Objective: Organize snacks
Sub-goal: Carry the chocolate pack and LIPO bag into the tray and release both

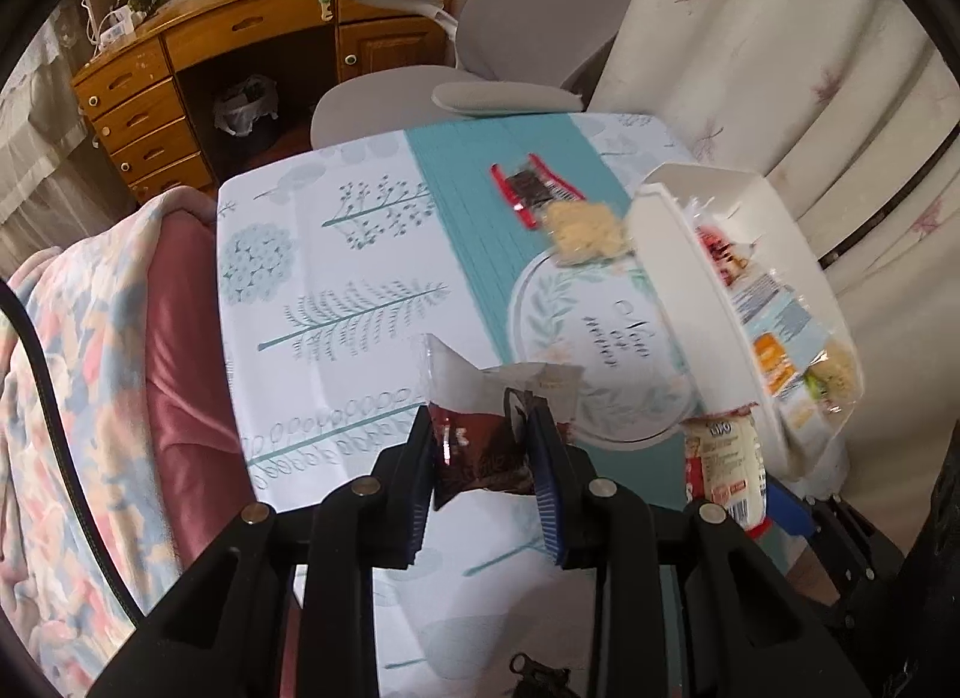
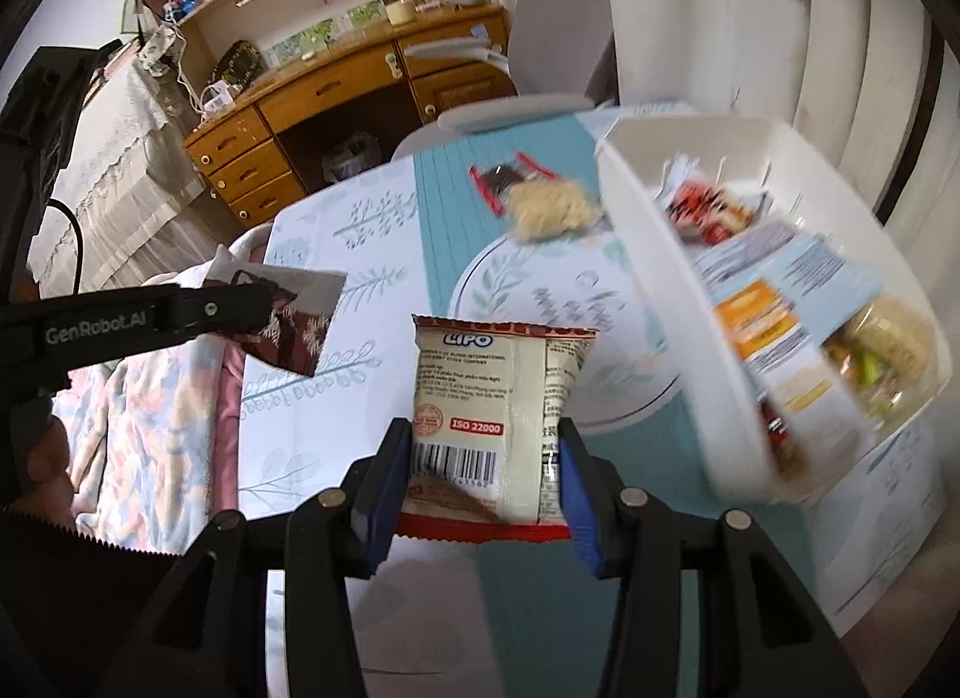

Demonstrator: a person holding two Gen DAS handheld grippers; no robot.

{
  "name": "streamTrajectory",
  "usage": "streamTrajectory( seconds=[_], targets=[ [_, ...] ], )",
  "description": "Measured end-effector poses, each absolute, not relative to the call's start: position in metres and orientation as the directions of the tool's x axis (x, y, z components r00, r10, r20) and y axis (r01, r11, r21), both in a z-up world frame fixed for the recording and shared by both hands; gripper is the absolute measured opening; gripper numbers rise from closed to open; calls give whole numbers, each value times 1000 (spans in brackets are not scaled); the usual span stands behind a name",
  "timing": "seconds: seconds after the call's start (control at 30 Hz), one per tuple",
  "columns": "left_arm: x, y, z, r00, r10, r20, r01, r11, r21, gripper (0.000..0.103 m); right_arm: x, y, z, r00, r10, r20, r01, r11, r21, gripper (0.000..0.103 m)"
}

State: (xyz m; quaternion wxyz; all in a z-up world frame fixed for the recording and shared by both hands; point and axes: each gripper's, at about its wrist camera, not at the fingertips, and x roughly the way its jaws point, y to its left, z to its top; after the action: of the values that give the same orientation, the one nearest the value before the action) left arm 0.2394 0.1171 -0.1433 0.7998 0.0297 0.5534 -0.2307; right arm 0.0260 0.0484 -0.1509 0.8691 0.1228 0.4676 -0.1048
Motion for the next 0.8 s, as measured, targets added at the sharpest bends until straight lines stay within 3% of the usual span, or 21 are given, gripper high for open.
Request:
streamTrajectory(
  seconds=[0.2, 0.8],
  targets=[
    [227, 83, -120, 291, -355, -888, 393, 891, -228, 13, 16, 15, -126, 578, -34, -815, 221, 968, 116, 47],
    [205, -8, -113, 344, -339, -875, 256, 931, -260, 11, 11, -117, -94, 594, -99, -798, 142, 990, -17, 47]
  ],
)
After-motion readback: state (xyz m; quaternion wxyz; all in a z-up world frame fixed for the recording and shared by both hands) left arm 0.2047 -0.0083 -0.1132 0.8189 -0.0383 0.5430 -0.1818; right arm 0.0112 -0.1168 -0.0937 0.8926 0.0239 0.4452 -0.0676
